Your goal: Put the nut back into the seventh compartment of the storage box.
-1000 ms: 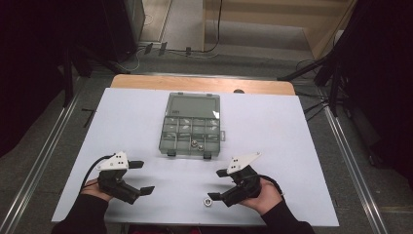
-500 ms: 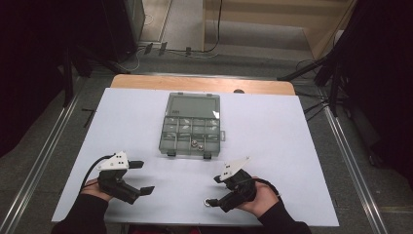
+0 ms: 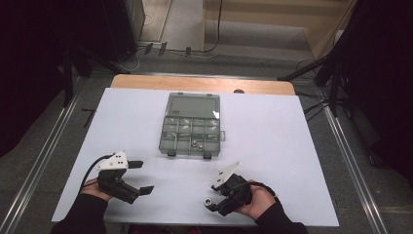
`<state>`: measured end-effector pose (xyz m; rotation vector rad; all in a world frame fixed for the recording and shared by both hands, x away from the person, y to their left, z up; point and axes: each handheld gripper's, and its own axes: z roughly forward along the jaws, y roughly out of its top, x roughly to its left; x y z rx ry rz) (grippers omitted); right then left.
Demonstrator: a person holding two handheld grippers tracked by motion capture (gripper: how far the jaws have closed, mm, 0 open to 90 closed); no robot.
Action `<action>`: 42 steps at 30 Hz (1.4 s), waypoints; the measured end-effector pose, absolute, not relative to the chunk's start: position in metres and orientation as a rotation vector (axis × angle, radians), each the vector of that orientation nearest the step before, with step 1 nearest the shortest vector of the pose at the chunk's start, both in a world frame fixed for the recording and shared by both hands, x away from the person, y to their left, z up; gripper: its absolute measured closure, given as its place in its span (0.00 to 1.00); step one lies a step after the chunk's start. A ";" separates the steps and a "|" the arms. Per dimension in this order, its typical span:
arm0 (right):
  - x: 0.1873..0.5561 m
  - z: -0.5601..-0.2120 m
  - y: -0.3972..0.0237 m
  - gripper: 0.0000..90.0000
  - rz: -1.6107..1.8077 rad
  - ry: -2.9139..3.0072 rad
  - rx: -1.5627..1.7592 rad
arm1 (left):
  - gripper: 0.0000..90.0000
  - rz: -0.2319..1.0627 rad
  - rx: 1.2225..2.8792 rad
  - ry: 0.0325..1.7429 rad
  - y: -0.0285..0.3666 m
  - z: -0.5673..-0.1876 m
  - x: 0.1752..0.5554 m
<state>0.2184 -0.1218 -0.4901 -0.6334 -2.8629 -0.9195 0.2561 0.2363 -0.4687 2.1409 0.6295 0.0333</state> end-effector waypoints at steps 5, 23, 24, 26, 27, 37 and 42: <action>0.216 -0.491 -0.119 0.48 -0.900 -2.871 -0.616 | 0.02 0.034 2.142 0.628 0.236 -0.468 0.256; 0.211 -0.495 -0.105 0.71 -0.868 -2.932 -0.526 | 0.03 0.035 2.143 0.631 0.236 -0.468 0.256; 0.210 -0.495 -0.105 0.72 -0.866 -2.938 -0.526 | 0.02 0.034 2.142 0.631 0.236 -0.468 0.256; 0.208 -0.494 -0.104 0.74 -0.850 -2.957 -0.541 | 0.02 0.034 2.140 0.632 0.236 -0.468 0.256; 0.208 -0.494 -0.103 0.74 -0.854 -2.971 -0.540 | 0.03 0.035 2.141 0.633 0.236 -0.468 0.256; 0.207 -0.492 -0.099 0.79 -0.821 -2.976 -0.595 | 0.02 0.036 2.149 0.631 0.235 -0.468 0.256; 0.210 -0.492 -0.100 0.79 -0.829 -2.945 -0.597 | 0.03 0.033 2.140 0.634 0.235 -0.469 0.256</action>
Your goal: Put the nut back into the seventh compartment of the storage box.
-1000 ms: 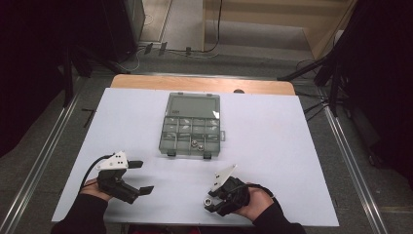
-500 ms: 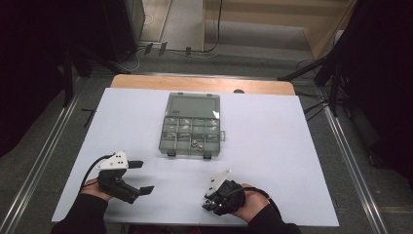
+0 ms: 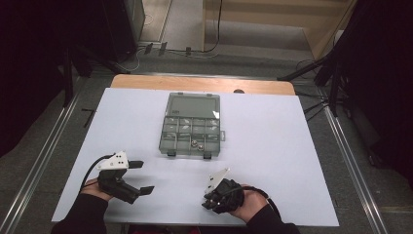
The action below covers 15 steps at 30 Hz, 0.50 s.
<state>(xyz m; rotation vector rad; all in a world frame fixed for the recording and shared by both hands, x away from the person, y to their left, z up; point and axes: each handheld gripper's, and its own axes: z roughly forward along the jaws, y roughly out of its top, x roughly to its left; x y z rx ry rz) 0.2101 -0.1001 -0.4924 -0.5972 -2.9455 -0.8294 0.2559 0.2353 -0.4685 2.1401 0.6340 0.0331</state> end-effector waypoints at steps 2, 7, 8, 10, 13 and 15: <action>0.211 -0.493 -0.100 0.80 -0.835 -2.944 -0.594 | 0.02 0.035 2.143 0.632 0.237 -0.468 0.256; 0.213 -0.490 -0.103 0.79 -0.857 -2.918 -0.617 | 0.02 0.040 2.140 0.638 0.238 -0.467 0.257; 0.214 -0.489 -0.104 0.80 -0.867 -2.909 -0.629 | 0.02 0.040 2.140 0.637 0.238 -0.467 0.257; 0.216 -0.486 -0.106 0.79 -0.894 -2.890 -0.651 | 0.02 0.040 2.140 0.637 0.238 -0.467 0.257; 0.218 -0.479 -0.110 0.79 -0.948 -2.859 -0.688 | 0.02 0.039 2.139 0.636 0.238 -0.467 0.257; 0.220 -0.474 -0.112 0.79 -0.984 -2.849 -0.701 | 0.02 0.040 2.139 0.634 0.238 -0.467 0.257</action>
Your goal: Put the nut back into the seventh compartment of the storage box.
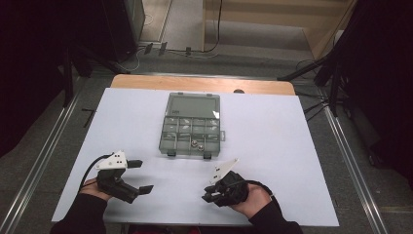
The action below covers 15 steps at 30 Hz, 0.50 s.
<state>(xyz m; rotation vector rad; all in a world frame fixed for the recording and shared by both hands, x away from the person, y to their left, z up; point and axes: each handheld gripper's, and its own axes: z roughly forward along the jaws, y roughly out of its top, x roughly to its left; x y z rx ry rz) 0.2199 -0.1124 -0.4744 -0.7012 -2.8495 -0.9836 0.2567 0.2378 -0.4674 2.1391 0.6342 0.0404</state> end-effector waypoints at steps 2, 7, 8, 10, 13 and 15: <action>0.222 -0.470 -0.114 0.80 -1.015 -2.854 -0.713 | 0.02 0.039 2.139 0.634 0.238 -0.467 0.257; 0.228 -0.468 -0.116 0.80 -1.049 -2.832 -0.745 | 0.02 0.041 2.139 0.634 0.238 -0.467 0.257; 0.229 -0.468 -0.116 0.80 -1.047 -2.829 -0.747 | 0.03 0.041 2.139 0.635 0.238 -0.467 0.257; 0.233 -0.467 -0.117 0.80 -1.058 -2.821 -0.770 | 0.02 0.038 2.142 0.634 0.238 -0.467 0.257; 0.242 -0.466 -0.117 0.80 -1.083 -2.808 -0.788 | 0.02 0.038 2.142 0.634 0.237 -0.468 0.257; 0.247 -0.464 -0.116 0.79 -1.096 -2.805 -0.805 | 0.02 0.040 2.139 0.634 0.237 -0.468 0.257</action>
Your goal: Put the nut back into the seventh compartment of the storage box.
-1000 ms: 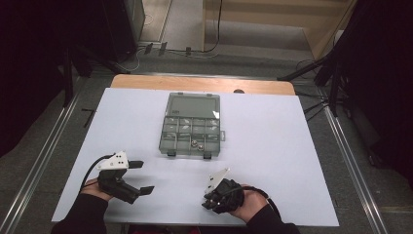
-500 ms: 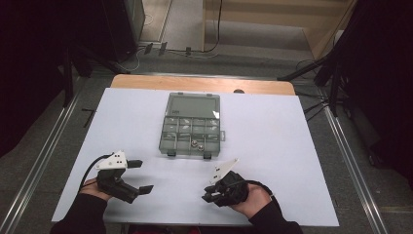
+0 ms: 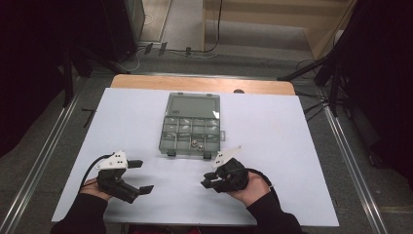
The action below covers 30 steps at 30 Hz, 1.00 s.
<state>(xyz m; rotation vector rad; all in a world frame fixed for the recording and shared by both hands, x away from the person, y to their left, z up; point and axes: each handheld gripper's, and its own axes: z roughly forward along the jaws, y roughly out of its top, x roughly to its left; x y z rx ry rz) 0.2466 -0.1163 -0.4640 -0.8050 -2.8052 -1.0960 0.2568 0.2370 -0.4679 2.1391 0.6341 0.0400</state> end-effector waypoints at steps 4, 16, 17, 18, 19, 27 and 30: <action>0.259 -0.457 -0.112 0.80 -1.129 -2.810 -0.822 | 0.02 0.041 2.144 0.633 0.237 -0.468 0.257; 0.296 -0.446 -0.109 0.80 -1.195 -2.810 -0.878 | 0.02 0.028 2.129 0.630 0.236 -0.467 0.255; 0.299 -0.445 -0.109 0.80 -1.202 -2.807 -0.886 | 0.02 0.029 2.134 0.630 0.236 -0.468 0.255; 0.303 -0.443 -0.109 0.79 -1.206 -2.810 -0.892 | 0.02 0.031 2.139 0.630 0.236 -0.468 0.255; 0.306 -0.442 -0.109 0.80 -1.209 -2.806 -0.897 | 0.03 0.032 2.141 0.631 0.236 -0.468 0.255; 0.325 -0.435 -0.103 0.80 -1.195 -2.823 -0.925 | 0.02 0.036 2.142 0.631 0.236 -0.468 0.255; 0.334 -0.434 -0.101 0.80 -1.191 -2.823 -0.952 | 0.02 0.036 2.145 0.631 0.236 -0.468 0.255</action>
